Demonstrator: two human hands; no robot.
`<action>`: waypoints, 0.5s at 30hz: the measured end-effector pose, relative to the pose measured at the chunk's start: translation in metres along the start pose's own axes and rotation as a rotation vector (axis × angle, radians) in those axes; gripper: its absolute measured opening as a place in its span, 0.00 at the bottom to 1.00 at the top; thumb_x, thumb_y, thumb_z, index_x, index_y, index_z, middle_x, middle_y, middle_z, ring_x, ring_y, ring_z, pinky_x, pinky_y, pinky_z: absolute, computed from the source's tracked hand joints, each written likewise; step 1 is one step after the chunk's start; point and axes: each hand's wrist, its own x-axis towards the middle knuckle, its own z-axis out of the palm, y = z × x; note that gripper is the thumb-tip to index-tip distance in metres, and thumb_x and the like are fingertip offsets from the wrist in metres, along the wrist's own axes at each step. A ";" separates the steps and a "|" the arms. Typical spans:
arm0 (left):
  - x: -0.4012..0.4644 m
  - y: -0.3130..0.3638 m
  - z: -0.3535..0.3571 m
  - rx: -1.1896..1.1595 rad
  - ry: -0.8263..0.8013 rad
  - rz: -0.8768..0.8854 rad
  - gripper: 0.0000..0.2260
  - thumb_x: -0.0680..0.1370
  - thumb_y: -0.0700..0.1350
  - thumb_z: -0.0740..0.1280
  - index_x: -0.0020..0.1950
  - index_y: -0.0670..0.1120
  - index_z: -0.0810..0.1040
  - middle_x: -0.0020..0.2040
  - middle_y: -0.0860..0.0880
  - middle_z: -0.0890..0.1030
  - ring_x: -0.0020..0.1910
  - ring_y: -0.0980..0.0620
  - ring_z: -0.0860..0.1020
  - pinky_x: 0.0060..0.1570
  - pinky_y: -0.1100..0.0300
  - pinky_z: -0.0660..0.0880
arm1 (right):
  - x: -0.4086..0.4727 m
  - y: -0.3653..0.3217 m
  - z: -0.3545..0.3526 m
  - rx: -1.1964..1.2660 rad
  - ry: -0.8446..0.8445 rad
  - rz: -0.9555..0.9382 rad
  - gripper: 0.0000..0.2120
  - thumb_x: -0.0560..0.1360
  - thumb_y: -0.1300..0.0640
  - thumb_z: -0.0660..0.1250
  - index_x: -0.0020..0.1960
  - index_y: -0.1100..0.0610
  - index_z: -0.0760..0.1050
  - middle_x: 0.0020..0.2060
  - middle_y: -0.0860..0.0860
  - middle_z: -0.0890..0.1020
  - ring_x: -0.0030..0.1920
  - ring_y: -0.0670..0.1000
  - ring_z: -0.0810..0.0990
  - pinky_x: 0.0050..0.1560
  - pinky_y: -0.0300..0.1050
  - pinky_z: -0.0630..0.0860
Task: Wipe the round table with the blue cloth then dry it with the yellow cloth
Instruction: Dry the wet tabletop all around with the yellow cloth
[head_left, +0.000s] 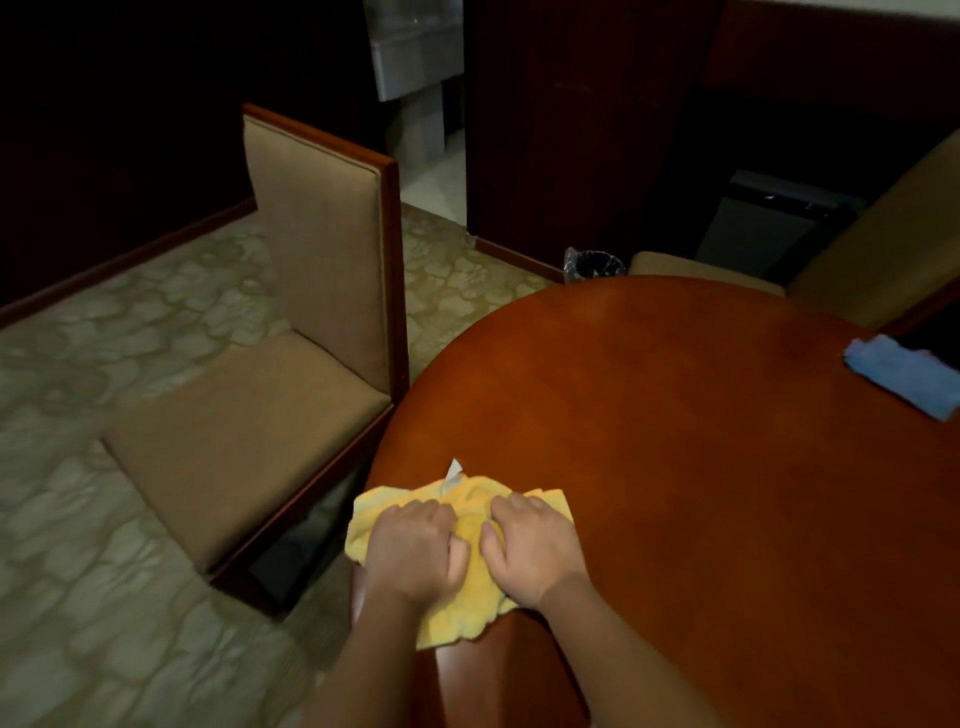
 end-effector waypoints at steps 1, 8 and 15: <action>-0.006 0.001 -0.002 0.014 -0.017 -0.018 0.09 0.66 0.48 0.57 0.28 0.47 0.72 0.25 0.50 0.72 0.23 0.51 0.71 0.23 0.57 0.69 | -0.006 -0.003 0.002 0.001 0.016 0.009 0.23 0.73 0.45 0.46 0.46 0.55 0.77 0.40 0.53 0.80 0.41 0.54 0.79 0.36 0.46 0.75; 0.024 -0.017 0.008 0.002 0.033 0.038 0.10 0.65 0.48 0.57 0.27 0.46 0.72 0.25 0.49 0.72 0.23 0.49 0.71 0.23 0.59 0.69 | 0.025 0.010 0.016 0.024 0.200 -0.030 0.13 0.71 0.48 0.56 0.37 0.52 0.75 0.31 0.48 0.77 0.32 0.50 0.77 0.27 0.39 0.71; 0.112 -0.050 0.023 0.036 0.049 0.135 0.12 0.65 0.48 0.56 0.30 0.44 0.76 0.27 0.47 0.76 0.24 0.47 0.74 0.25 0.58 0.69 | 0.098 0.030 0.017 0.037 0.302 0.067 0.14 0.72 0.49 0.55 0.37 0.55 0.75 0.31 0.51 0.77 0.33 0.52 0.78 0.28 0.42 0.72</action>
